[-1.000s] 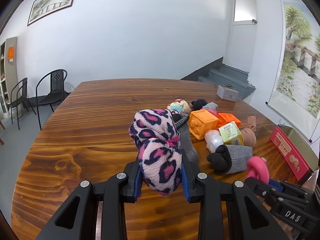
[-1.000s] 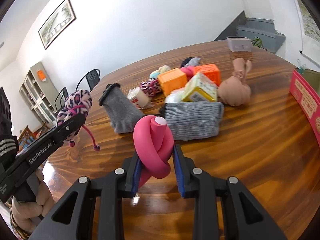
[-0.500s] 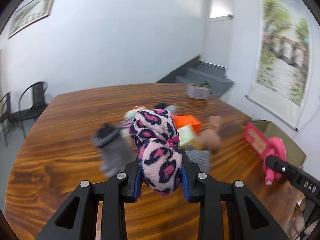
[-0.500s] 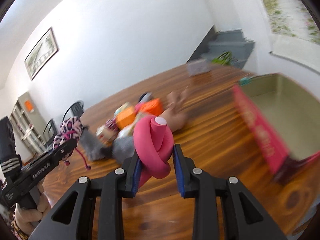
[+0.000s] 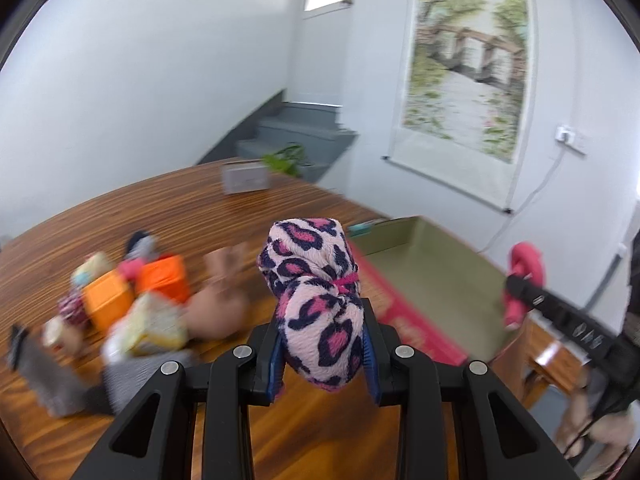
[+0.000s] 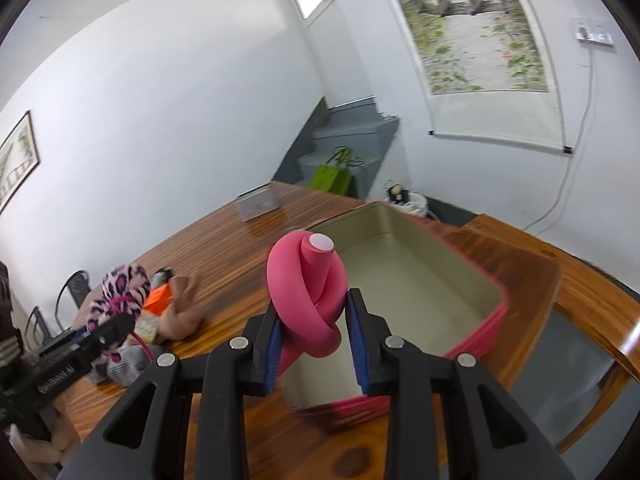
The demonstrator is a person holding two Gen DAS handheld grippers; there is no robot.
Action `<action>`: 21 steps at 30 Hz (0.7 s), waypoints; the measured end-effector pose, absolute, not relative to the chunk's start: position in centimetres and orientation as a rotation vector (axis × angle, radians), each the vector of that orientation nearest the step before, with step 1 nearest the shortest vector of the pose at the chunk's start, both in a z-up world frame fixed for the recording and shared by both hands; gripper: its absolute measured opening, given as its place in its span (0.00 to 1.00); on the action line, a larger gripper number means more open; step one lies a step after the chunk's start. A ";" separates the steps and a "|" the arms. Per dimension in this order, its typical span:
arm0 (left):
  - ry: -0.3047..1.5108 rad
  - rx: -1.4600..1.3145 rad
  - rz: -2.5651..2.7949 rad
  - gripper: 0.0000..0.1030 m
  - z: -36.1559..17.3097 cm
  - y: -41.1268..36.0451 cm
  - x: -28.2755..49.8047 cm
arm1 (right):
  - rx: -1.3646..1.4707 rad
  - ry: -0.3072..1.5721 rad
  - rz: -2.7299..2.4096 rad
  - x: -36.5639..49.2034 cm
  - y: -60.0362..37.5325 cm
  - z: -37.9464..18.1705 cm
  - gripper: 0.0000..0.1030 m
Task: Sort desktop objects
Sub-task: 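Carry both toys to the red tin tray and open both grippers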
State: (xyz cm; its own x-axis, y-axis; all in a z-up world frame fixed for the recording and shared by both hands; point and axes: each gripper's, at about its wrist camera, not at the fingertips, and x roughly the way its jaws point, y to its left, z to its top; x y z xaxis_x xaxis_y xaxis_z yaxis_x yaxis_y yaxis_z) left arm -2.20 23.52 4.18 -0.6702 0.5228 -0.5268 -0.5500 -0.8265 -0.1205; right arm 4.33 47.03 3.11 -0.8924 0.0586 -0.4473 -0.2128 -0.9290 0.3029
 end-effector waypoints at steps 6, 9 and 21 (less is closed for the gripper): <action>0.083 -0.735 2.261 0.32 4.6 30.1 -3.7 | -0.702 0.532 2.811 3.7 49.5 2.4 0.32; 0.091 -0.751 2.183 0.32 4.2 33.3 -4.5 | -0.707 0.505 2.788 3.7 50.3 2.4 0.32; 0.009 -0.775 2.084 0.69 3.6 35.6 -6.1 | -0.714 0.586 2.707 3.9 51.9 1.8 0.43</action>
